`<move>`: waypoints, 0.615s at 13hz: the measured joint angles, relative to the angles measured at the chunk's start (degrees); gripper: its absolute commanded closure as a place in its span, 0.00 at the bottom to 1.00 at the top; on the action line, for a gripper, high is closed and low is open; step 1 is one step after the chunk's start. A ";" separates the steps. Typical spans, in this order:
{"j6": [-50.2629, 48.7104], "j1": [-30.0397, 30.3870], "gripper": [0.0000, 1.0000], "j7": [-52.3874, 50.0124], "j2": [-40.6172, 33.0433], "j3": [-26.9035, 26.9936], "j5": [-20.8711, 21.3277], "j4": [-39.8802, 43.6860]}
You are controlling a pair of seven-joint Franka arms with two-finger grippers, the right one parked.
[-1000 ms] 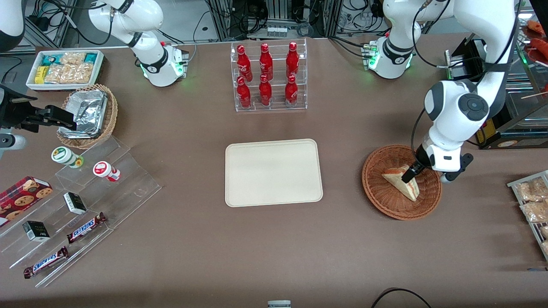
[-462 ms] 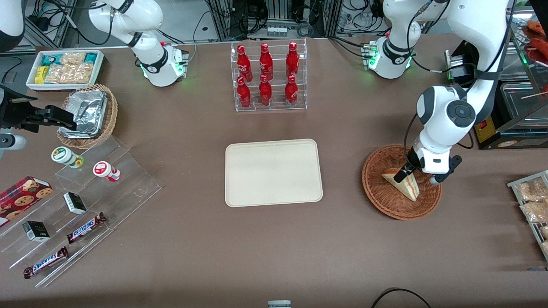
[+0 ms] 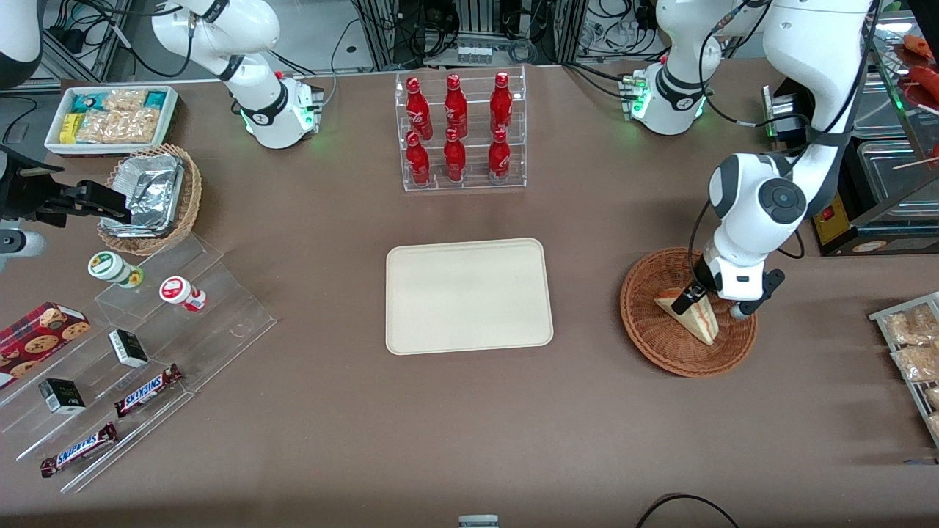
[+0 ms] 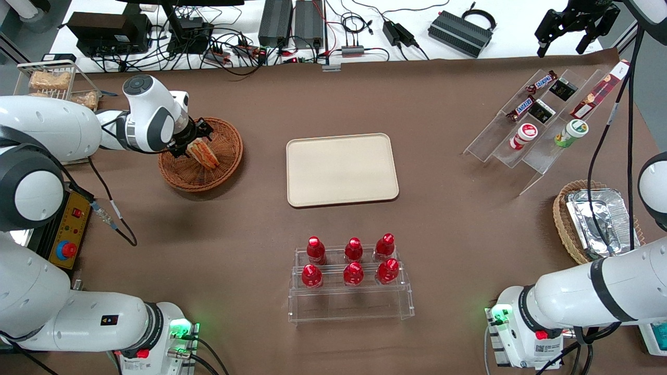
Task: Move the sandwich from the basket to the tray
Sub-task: 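Lower the open left gripper around the wrapped sandwich in the basket, then close the left gripper on the sandwich and lift it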
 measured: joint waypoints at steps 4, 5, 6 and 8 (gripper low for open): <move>0.25 0.00 1.00 0.03 0.27 0.00 0.01 0.02; 0.28 0.00 1.00 0.06 0.24 0.00 0.02 0.13; 0.26 0.00 1.00 0.10 0.15 0.00 0.02 0.49; -2.49 0.00 1.00 0.62 -0.70 -0.02 0.16 2.48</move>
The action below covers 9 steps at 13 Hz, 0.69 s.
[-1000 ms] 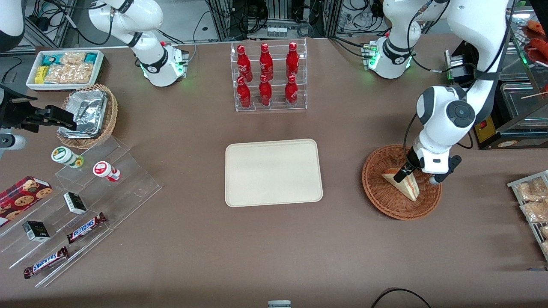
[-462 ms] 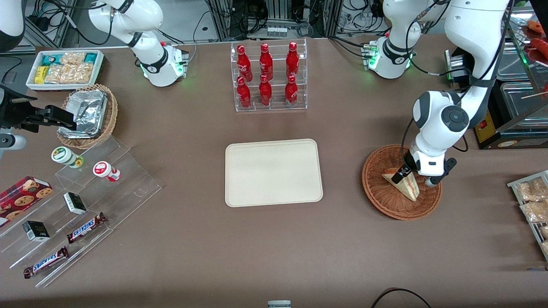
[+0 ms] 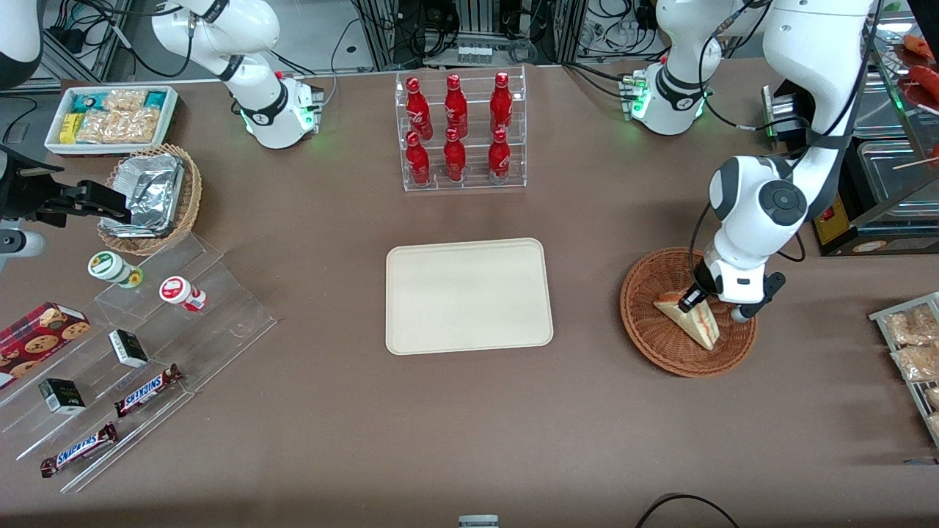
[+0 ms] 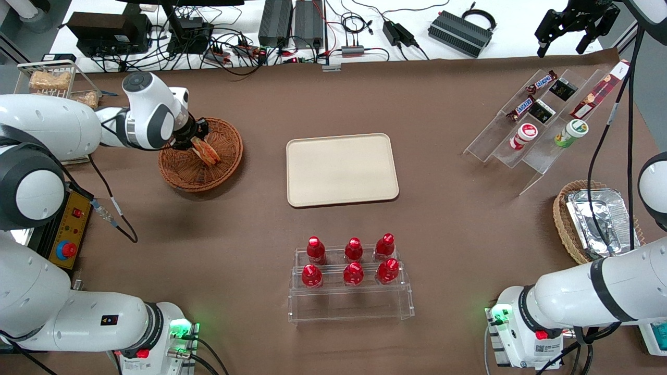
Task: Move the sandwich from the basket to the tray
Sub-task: 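Close the left gripper on the sandwich and lift it, then carry the sandwich with the left gripper over the cream tray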
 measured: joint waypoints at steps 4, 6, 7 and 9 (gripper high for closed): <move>-18.08 -2.41 1.00 1.35 -3.41 -0.91 0.08 10.39; -24.78 -6.60 1.00 1.29 -4.01 -1.27 0.08 15.83; -27.15 -9.12 1.00 1.22 -3.94 -1.39 0.07 17.96; -28.72 -14.45 1.00 0.99 -3.35 -1.60 0.07 20.43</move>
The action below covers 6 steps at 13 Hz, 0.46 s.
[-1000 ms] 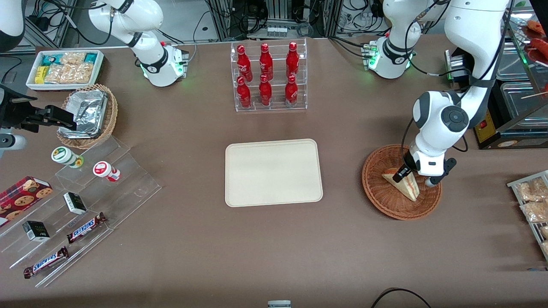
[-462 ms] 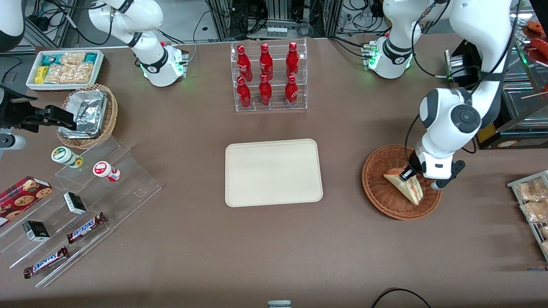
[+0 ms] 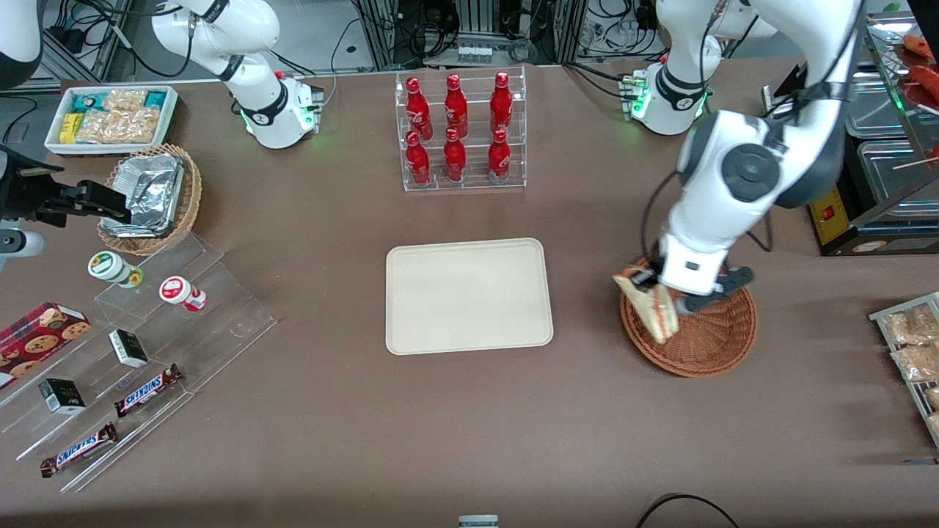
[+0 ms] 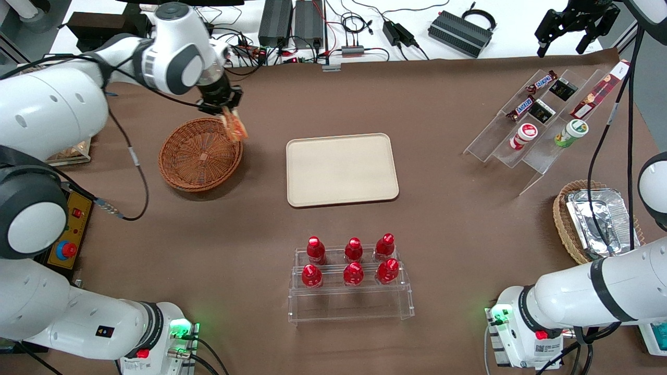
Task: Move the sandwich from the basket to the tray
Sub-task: 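Carry the sandwich with the left gripper over the cream tray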
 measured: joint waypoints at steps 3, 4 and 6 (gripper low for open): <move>0.01 -8.14 1.00 -0.19 2.88 -0.16 0.00 2.94; 0.04 -10.80 1.00 -0.35 4.46 -0.19 0.00 4.45; 0.10 -15.49 1.00 -1.51 8.47 -0.21 0.01 8.43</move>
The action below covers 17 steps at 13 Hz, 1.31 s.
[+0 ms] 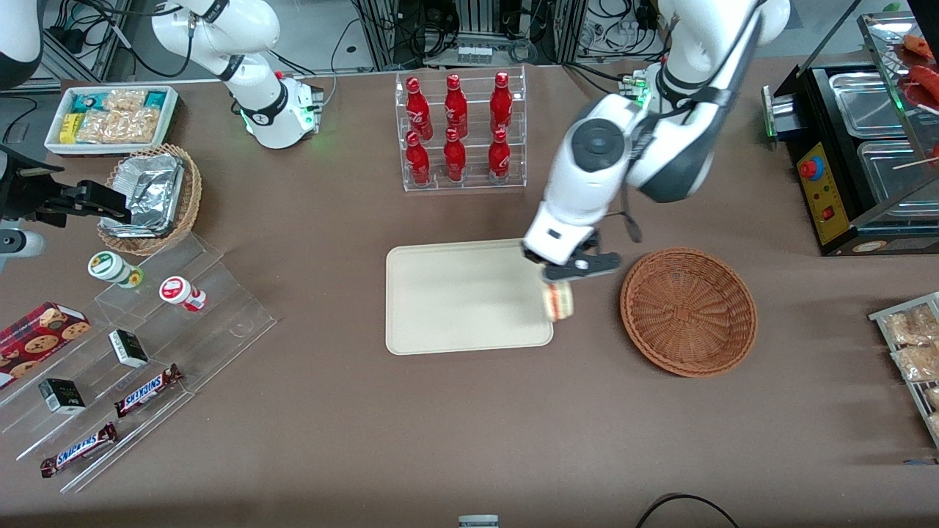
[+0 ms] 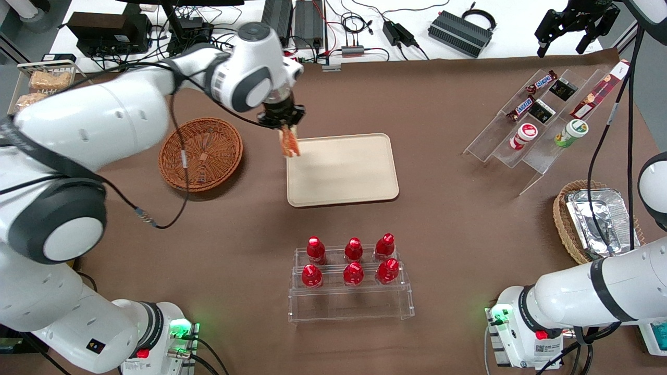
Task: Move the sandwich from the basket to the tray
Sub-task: 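Carry the sandwich with the left gripper over the cream tray, then lower the sandwich onto the tray and open the left gripper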
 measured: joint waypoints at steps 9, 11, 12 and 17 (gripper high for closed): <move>11.13 -11.00 1.00 -5.97 17.39 0.12 6.95 9.30; 12.84 -11.57 1.00 -6.70 18.91 0.15 7.79 9.40; 13.30 -11.94 1.00 -7.33 19.57 0.15 8.61 9.41; 14.04 -12.62 0.91 -9.00 21.43 0.22 10.00 9.54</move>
